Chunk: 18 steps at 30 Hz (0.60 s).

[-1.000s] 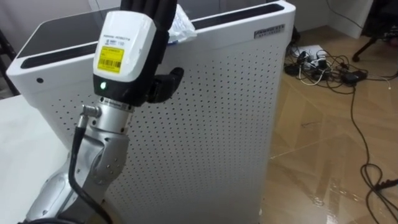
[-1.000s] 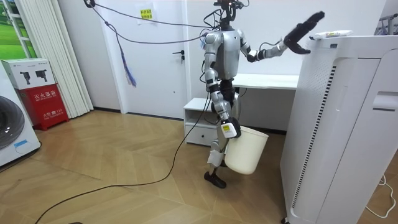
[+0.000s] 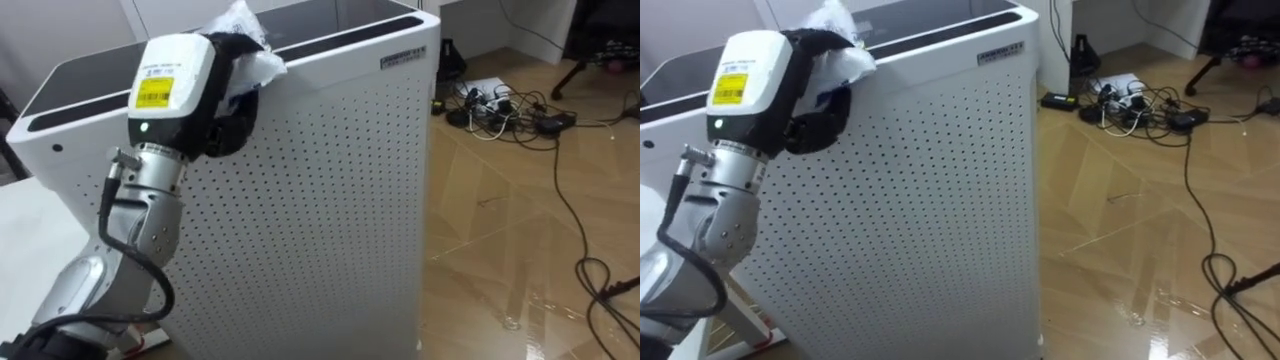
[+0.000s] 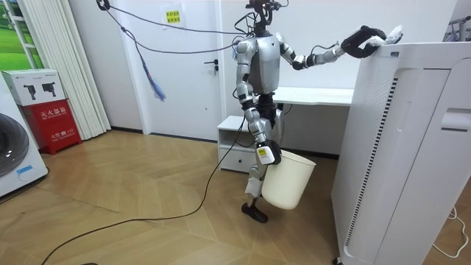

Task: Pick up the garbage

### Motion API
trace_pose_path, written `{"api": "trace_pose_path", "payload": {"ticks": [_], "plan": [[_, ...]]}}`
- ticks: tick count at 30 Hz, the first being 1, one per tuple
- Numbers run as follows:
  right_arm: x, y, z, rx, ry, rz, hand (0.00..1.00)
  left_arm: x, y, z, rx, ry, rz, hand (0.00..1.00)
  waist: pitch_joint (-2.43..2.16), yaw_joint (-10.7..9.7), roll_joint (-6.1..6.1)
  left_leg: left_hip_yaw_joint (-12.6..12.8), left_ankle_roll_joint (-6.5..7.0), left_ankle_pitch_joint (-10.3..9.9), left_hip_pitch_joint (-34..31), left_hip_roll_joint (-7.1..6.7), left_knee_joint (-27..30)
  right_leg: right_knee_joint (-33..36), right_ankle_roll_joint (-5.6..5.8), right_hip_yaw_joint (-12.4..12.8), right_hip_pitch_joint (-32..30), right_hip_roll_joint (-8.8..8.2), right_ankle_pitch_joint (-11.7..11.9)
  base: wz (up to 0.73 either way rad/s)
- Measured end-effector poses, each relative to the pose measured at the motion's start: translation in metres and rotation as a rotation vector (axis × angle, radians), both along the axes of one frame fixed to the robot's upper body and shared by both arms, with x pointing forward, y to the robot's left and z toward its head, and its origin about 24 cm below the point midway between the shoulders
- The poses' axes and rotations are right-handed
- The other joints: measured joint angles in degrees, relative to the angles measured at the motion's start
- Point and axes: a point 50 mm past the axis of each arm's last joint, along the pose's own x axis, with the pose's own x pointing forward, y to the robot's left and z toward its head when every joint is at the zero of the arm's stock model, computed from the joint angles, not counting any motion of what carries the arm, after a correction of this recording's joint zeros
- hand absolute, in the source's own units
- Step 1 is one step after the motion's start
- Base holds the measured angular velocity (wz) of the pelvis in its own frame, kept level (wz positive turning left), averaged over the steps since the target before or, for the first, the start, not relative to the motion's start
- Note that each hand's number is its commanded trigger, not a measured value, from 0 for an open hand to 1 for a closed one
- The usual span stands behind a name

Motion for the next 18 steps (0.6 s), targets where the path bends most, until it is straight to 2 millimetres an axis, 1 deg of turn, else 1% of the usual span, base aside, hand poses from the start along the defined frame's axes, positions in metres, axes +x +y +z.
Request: {"api": "trace_pose_path", "payload": {"ticks": [3,5,7,11,13,15,17,18], "plan": [[0.000,-0.003,0.001,-0.010,-0.001,0.001,1.00,0.002,0.000,0.008,-0.010,-0.016,0.008,1.00,0.06,0.18,-0.05,0.13,0.00,0.00,0.11,-0.02,-0.03,0.21,-0.01,0.07,0.00,-0.01,-0.02,-0.01],[0.000,-0.003,0.001,-0.014,-0.001,-0.004,1.00,0.002,0.002,0.011,-0.025,-0.041,0.018,1.00,0.23,0.16,-0.12,0.15,0.00,0.00,-0.06,-0.01,-0.04,0.43,-0.07,0.08,-0.09,-0.03,-0.15,-0.02],[0.000,-0.004,0.001,-0.009,-0.004,-0.016,1.00,0.002,0.003,0.012,-0.078,-0.044,0.008,1.00,0.29,0.23,-0.13,0.19,0.00,0.00,-0.09,-0.02,-0.02,0.46,-0.06,0.16,-0.42,-0.02,-0.22,0.00],[-0.001,0.001,0.000,0.002,0.000,-0.013,1.00,0.001,0.006,0.014,-0.236,-0.047,-0.038,1.00,0.75,0.24,-0.62,0.03,-0.02,0.00,0.05,0.07,-0.09,0.52,-0.12,-0.01,-0.23,0.03,-0.27,0.01],[0.000,0.002,-0.001,0.004,0.000,-0.004,1.00,-0.001,0.006,0.018,-0.304,-0.051,-0.064,1.00,0.84,0.18,-0.76,-0.10,-0.02,0.00,0.04,0.03,-0.29,0.40,-0.12,-0.15,-0.22,0.02,-0.27,0.05],[-0.001,0.004,-0.001,0.008,0.001,0.002,1.00,-0.004,0.001,0.024,-0.375,-0.057,-0.110,1.00,0.98,0.28,-1.02,-0.60,-0.01,0.00,-0.21,-0.08,-0.32,0.14,-0.05,-0.29,-0.25,-0.05,-0.31,0.10],[0.001,0.009,-0.002,0.010,0.006,0.030,1.00,-0.009,-0.010,0.028,-0.451,-0.062,-0.187,1.00,1.23,0.58,-1.60,-0.93,-0.01,0.00,-0.38,-0.15,-0.36,-0.02,0.02,-0.61,-0.26,-0.19,-0.37,0.09],[0.002,0.010,-0.002,0.010,0.005,0.038,1.00,-0.011,-0.012,0.029,-0.461,-0.064,-0.205,1.00,1.23,0.71,-1.79,-0.93,-0.01,0.00,-0.43,-0.15,-0.36,-0.04,0.02,-0.66,-0.32,-0.18,-0.39,0.00]]}}
